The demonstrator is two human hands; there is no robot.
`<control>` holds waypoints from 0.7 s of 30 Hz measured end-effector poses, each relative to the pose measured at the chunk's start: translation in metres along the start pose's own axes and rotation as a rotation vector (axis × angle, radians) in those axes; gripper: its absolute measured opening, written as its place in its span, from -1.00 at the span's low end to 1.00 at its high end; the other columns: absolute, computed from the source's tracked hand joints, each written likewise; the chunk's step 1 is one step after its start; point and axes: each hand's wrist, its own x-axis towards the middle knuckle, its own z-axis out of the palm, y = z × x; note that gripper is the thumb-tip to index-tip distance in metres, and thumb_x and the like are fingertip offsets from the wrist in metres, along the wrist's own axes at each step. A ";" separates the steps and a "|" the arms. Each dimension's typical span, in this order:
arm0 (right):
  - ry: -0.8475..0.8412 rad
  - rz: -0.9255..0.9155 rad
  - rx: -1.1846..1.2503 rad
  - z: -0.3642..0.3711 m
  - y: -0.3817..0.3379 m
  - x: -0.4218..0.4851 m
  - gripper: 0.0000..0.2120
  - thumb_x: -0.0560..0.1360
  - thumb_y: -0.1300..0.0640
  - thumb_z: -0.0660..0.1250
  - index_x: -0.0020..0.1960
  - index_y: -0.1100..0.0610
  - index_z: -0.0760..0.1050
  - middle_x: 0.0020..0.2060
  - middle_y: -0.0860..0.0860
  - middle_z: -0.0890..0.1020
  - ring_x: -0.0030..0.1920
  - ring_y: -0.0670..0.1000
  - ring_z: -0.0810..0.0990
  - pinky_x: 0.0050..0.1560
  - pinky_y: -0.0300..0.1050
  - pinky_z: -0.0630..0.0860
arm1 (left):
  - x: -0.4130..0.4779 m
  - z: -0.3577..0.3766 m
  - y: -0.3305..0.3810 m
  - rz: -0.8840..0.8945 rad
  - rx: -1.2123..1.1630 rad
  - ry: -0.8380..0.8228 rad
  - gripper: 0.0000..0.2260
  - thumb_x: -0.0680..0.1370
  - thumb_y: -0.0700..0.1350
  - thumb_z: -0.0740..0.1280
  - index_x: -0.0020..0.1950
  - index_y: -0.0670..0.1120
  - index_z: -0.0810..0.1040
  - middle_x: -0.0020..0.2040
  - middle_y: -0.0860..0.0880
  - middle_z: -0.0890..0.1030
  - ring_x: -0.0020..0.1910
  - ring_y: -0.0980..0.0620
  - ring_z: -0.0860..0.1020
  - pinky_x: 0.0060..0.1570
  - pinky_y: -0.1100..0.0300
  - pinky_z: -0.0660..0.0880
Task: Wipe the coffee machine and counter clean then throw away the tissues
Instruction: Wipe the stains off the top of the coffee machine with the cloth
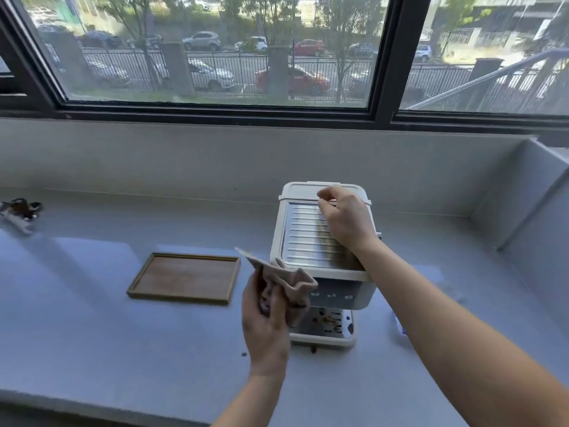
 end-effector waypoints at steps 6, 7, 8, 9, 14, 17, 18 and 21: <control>-0.025 -0.019 0.020 -0.001 0.000 -0.005 -0.79 0.47 0.20 0.33 0.07 0.13 0.64 0.03 0.00 0.70 0.06 -0.01 0.61 0.02 -0.26 0.39 | -0.043 0.047 -0.018 0.111 0.436 0.163 -0.53 0.52 -0.03 0.42 0.34 -0.19 0.40 0.39 -0.20 0.35 0.43 -0.17 0.34 0.34 -0.14 0.38; -0.037 -0.022 0.021 -0.001 0.000 -0.005 -0.79 0.44 0.20 0.34 0.05 0.13 0.65 0.02 -0.01 0.70 0.04 -0.02 0.61 0.00 -0.27 0.37 | -0.051 0.057 -0.019 0.157 0.488 0.188 -0.58 0.53 -0.01 0.42 0.27 -0.20 0.42 0.33 -0.22 0.38 0.38 -0.21 0.35 0.30 -0.16 0.39; -0.046 -0.019 0.023 0.000 0.000 -0.006 -0.79 0.42 0.20 0.35 0.03 0.12 0.65 0.00 -0.01 0.71 0.03 -0.02 0.60 -0.02 -0.27 0.37 | -0.060 0.068 -0.019 0.223 0.570 0.182 -0.63 0.51 -0.01 0.45 0.17 -0.18 0.44 0.25 -0.23 0.42 0.29 -0.22 0.39 0.23 -0.14 0.42; -0.052 -0.016 0.030 0.000 0.000 -0.006 -0.79 0.41 0.19 0.35 0.01 0.11 0.66 -0.01 -0.02 0.71 0.01 -0.03 0.60 -0.03 -0.26 0.38 | -0.070 0.079 -0.019 0.298 0.663 0.130 -0.65 0.44 -0.05 0.49 0.10 -0.16 0.45 0.16 -0.22 0.45 0.20 -0.24 0.43 0.16 -0.10 0.43; -0.032 -0.015 0.121 -0.004 0.004 -0.009 -0.85 0.37 0.20 0.35 -0.12 0.06 0.67 -0.18 -0.11 0.69 -0.11 -0.10 0.60 -0.09 -0.25 0.44 | -0.089 0.109 -0.015 0.496 0.914 -0.112 -0.87 0.38 -0.20 0.45 -0.16 -0.11 0.52 -0.11 -0.14 0.52 -0.17 -0.21 0.51 -0.18 0.03 0.51; 0.004 0.053 0.251 -0.009 0.005 -0.007 -0.86 0.37 0.22 0.37 -0.22 0.02 0.66 -0.33 -0.21 0.65 -0.24 -0.22 0.59 -0.22 -0.43 0.40 | -0.087 0.099 -0.011 0.380 0.858 -0.149 -0.86 0.40 -0.20 0.48 -0.18 -0.11 0.53 -0.14 -0.09 0.52 -0.22 -0.14 0.50 -0.27 0.09 0.49; 0.017 0.079 0.327 -0.012 0.004 -0.006 -0.86 0.37 0.24 0.38 -0.22 0.03 0.66 -0.33 -0.19 0.66 -0.24 -0.24 0.61 -0.20 -0.42 0.43 | -0.086 0.095 -0.008 0.304 0.823 -0.153 -0.86 0.40 -0.20 0.47 -0.20 -0.09 0.51 -0.17 -0.04 0.51 -0.24 -0.09 0.49 -0.27 0.11 0.47; -0.002 0.123 0.545 -0.027 0.003 -0.007 -0.90 0.39 0.26 0.42 -0.15 0.10 0.67 -0.22 0.01 0.73 -0.11 -0.02 0.69 0.04 -0.08 0.60 | -0.078 0.077 0.001 0.113 0.639 -0.128 -0.77 0.38 -0.19 0.46 -0.30 -0.01 0.42 -0.29 0.03 0.51 -0.29 0.04 0.48 -0.26 0.12 0.46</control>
